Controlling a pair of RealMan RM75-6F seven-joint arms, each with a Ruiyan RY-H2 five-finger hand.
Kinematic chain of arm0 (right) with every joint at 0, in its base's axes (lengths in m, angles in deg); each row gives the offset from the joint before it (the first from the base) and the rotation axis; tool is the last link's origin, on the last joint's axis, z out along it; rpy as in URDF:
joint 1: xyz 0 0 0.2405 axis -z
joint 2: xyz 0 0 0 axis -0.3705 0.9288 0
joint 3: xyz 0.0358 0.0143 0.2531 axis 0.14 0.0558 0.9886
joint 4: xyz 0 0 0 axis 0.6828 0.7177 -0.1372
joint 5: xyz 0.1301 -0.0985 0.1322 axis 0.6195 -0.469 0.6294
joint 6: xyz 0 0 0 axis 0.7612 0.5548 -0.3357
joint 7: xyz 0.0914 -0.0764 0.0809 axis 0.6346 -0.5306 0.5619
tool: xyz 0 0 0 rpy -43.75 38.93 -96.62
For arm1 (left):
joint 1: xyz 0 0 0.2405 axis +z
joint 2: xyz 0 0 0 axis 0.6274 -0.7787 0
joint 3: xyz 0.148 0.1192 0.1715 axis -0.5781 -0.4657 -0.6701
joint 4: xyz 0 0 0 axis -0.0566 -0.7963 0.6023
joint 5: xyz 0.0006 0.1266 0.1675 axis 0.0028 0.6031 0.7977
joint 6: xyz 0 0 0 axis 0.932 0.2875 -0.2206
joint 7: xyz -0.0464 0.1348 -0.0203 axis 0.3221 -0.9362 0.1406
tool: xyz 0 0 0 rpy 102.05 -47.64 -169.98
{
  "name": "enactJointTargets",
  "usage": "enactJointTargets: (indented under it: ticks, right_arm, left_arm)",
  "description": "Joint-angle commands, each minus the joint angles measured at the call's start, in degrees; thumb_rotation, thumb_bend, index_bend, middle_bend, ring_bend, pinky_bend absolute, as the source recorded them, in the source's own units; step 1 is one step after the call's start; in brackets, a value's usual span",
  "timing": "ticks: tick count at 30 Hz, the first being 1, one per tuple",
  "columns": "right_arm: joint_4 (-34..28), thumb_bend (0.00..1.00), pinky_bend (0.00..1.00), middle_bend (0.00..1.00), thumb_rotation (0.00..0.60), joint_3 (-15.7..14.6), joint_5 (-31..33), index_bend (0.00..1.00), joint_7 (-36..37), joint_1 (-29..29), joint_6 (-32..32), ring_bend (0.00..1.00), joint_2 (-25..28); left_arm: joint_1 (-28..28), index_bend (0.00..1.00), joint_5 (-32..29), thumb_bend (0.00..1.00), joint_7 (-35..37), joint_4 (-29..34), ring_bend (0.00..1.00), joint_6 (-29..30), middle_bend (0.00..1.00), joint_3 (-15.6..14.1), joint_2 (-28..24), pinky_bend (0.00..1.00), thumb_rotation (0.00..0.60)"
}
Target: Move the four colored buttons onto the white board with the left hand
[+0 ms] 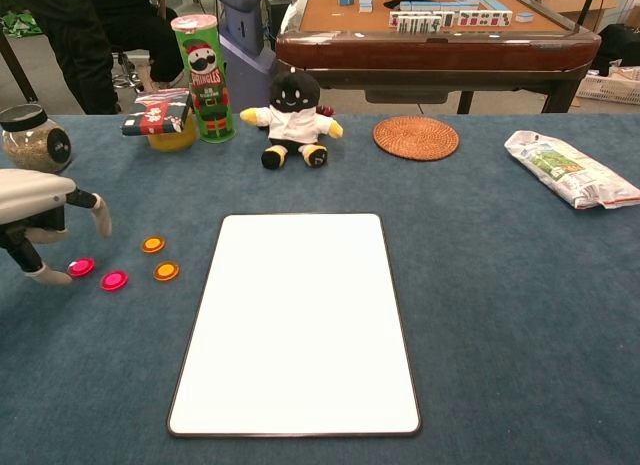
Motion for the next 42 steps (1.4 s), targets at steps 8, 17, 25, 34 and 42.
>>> enactJointTargets:
  ticks: [8,17,25,34,42]
  right_arm:
    - [-0.2,0.0,0.35,0.26,0.6,0.0,0.2,0.25,-0.1,-0.1,-0.4,0.2,0.1]
    - [-0.4,0.0,0.35,0.26,0.6,0.0,0.4,0.25,-0.3,-0.2,-0.7,0.2,0.2]
    - [-0.4,0.0,0.35,0.26,0.6,0.0,0.6,0.25,-0.3,-0.3,-1.1,0.2,0.3]
    - [-0.6,0.0,0.35,0.26,0.6,0.0,0.9,0.25,-0.6,-0.4,-1.5,0.2,0.3]
    - [-0.7,0.0,0.35,0.26,0.6,0.0,1.0,0.25,-0.6,-0.4,-1.6,0.2,0.3]
  left_arm:
    - [-0.3,0.48,-2.0,0.21,-1.0,-3.3,1.0,-0.1,1.0,-0.3,2.0,1.0,0.6]
    - [-0.8,0.5,-1.9,0.22,-0.1,-4.6,1.0,-0.4,1.0,-0.6,2.6,1.0,0.6]
    - [-1.3,0.5,-3.6,0.24,-1.2,-4.5,1.0,-1.5,1.0,-0.8,2.4,1.0,0.6]
    - [-1.6,0.51,-4.6,0.26,-0.8,-4.4,1.0,-2.4,1.0,-0.9,2.1,1.0,0.6]
    - [-1.9,0.53,-5.2,0.26,-0.5,-4.4,1.0,-2.9,1.0,-1.1,2.0,1.0,0.6]
